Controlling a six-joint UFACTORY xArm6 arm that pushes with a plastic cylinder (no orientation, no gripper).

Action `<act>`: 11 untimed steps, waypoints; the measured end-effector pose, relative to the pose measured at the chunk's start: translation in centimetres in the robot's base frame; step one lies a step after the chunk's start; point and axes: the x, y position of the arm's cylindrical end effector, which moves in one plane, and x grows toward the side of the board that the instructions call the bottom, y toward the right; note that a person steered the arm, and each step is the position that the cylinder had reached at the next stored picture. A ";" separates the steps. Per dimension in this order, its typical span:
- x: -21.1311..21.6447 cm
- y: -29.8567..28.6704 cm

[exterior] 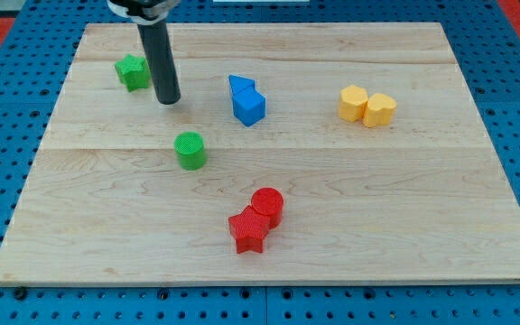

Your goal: Push the green circle to the bottom left

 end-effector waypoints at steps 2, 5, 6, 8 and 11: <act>-1.0 0.5; -1.3 2.1; 0.1 6.2; 8.5 10.9; 14.1 0.5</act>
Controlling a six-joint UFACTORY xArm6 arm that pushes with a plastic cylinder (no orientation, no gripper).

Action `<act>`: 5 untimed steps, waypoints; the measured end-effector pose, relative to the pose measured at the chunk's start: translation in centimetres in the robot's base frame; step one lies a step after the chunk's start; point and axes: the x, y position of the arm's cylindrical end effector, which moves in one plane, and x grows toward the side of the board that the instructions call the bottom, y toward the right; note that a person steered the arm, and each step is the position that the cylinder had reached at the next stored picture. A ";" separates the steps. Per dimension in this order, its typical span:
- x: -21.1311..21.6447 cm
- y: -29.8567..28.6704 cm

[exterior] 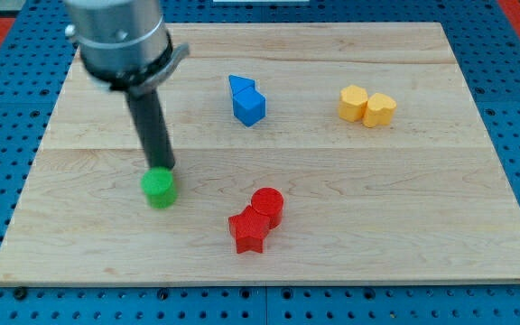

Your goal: Push the green circle to the bottom left

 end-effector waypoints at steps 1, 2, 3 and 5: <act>2.0 -2.7; 1.0 0.7; 2.2 3.0; 7.4 -0.8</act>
